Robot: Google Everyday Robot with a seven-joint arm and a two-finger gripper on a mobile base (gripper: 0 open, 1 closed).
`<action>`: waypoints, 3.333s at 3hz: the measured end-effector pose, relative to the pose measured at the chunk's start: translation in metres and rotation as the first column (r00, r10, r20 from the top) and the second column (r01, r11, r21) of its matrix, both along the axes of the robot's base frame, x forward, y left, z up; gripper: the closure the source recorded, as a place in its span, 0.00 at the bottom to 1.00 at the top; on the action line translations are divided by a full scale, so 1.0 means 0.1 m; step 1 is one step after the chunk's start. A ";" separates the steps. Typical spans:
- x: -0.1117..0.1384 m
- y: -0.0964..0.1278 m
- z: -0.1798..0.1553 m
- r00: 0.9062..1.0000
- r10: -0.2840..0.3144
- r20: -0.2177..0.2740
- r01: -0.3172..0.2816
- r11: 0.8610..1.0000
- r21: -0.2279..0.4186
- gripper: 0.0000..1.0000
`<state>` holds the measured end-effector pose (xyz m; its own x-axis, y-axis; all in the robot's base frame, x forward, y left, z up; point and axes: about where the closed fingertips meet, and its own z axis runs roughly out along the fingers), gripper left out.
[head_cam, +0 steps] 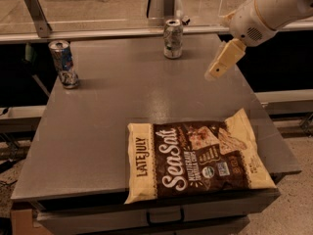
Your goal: Move 7up can near brown chip bag
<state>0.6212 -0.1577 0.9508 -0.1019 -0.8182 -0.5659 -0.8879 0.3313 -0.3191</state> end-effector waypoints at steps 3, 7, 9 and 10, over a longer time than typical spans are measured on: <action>0.77 0.33 -0.19 0.997 -0.061 0.053 0.046 0.969 0.243 0.00; 1.96 0.75 -0.56 0.976 -0.212 0.042 0.163 0.850 0.500 0.00; 2.10 0.82 -0.68 0.973 -0.232 -0.001 0.194 0.809 0.555 0.41; 2.08 0.81 -0.67 0.974 -0.226 -0.018 0.195 0.794 0.576 0.65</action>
Offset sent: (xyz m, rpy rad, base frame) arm 0.0854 0.0255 -0.0160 0.2975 -0.1012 -0.1343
